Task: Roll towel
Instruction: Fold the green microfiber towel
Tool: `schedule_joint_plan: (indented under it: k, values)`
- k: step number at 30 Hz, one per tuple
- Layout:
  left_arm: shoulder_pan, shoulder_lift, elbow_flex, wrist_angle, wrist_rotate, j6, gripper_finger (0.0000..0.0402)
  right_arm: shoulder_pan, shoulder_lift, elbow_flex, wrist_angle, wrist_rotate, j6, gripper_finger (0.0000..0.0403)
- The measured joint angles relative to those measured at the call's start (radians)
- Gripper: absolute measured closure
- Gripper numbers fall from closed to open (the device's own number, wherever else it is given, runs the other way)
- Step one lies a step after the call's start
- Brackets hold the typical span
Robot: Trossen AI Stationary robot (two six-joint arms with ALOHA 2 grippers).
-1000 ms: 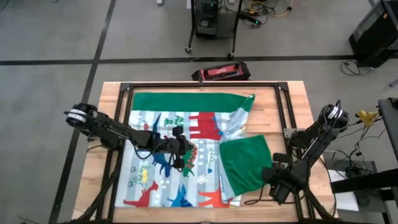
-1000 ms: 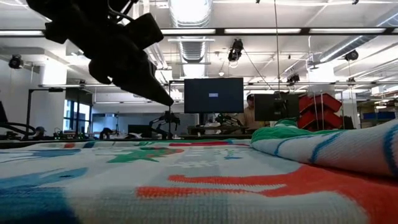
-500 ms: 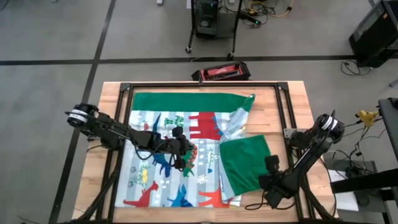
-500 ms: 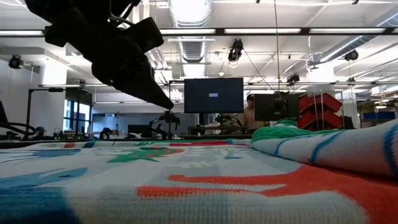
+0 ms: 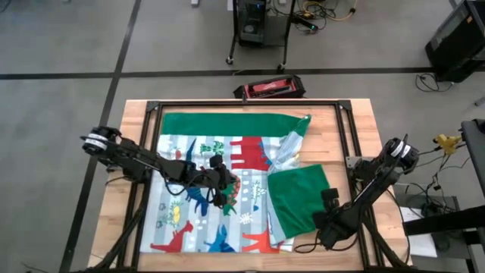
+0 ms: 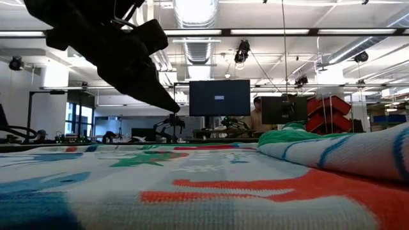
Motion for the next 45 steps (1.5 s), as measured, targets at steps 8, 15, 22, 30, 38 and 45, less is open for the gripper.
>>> schedule_joint_plan:
  k: [8,15,22,30,38,45]
  values:
    - [0.0,0.049,0.0,0.02,0.0,-0.008,0.0387,-0.016,0.0,0.0,0.012,-0.037,-0.022,0.0313]
    - [0.0,0.067,0.0,0.032,0.0,-0.008,0.0387,-0.015,0.0,0.013,0.007,-0.114,0.05,0.0393]
    - [0.0,0.065,0.0,0.036,0.0,-0.018,0.0387,0.044,-0.001,0.107,-0.129,-0.18,0.198,0.0401]
    - [0.0,0.064,0.0,0.054,0.0,-0.027,0.0387,0.175,-0.002,0.321,-0.525,-0.156,0.437,0.0402]
    - [0.0,0.064,0.0,0.084,0.0,-0.026,0.0387,0.252,-0.011,0.419,-0.554,-0.154,0.625,0.0402]
    - [0.001,0.094,0.0,0.142,0.001,-0.026,0.0387,0.287,-0.011,0.453,-0.554,-0.183,0.702,0.0403]
